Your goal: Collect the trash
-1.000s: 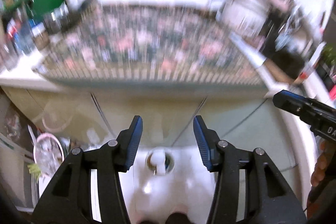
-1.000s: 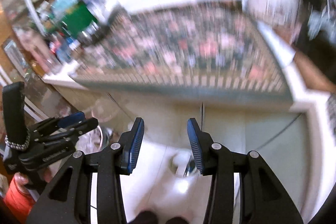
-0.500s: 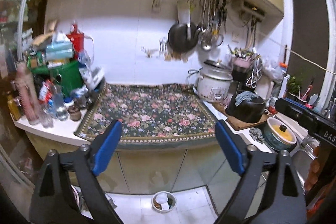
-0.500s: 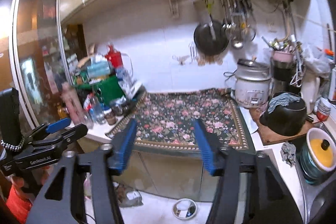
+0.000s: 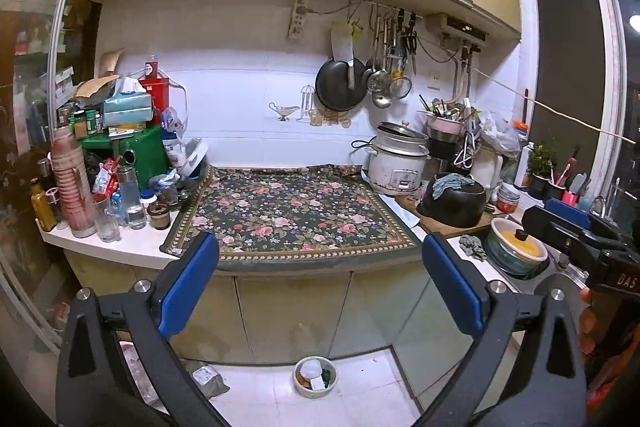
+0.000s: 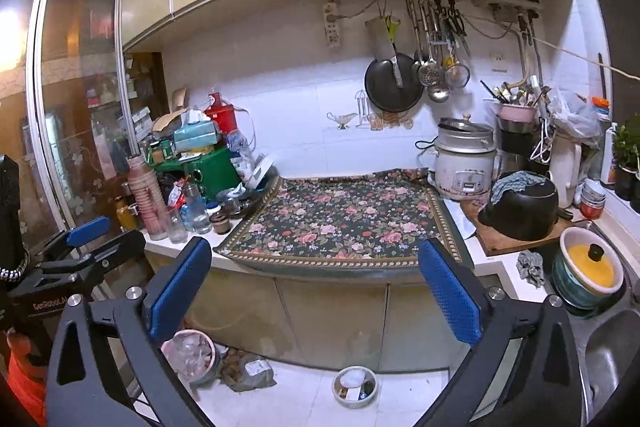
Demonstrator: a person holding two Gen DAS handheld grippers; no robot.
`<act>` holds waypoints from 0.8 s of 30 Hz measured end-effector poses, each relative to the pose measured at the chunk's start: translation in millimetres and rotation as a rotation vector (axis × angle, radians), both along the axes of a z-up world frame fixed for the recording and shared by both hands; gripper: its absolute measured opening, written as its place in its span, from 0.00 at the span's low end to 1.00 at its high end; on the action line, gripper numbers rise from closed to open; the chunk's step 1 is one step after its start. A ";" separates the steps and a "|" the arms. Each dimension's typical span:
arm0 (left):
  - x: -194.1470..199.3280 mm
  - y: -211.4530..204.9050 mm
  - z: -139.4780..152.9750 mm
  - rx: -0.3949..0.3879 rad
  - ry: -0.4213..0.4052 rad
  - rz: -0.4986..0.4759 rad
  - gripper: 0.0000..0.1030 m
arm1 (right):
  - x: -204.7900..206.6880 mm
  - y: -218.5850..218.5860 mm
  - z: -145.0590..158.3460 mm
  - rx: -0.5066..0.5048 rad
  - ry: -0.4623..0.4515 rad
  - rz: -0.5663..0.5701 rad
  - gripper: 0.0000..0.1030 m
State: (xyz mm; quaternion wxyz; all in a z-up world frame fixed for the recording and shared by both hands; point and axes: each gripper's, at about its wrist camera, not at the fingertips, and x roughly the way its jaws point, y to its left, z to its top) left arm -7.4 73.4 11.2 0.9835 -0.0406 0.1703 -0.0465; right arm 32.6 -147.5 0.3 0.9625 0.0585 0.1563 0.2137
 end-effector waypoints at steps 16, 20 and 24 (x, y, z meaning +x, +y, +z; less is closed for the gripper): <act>-5.6 -2.3 -2.6 -0.020 0.022 -0.002 0.99 | -7.4 0.0 -9.9 -0.022 0.030 -0.006 1.00; -2.4 -4.8 -3.8 -0.031 0.029 -0.003 0.99 | -8.0 -2.4 -9.7 -0.026 0.037 -0.007 1.00; -0.6 -6.0 -4.7 -0.026 0.032 -0.002 0.99 | -8.7 -3.8 -9.4 -0.032 0.041 -0.011 1.00</act>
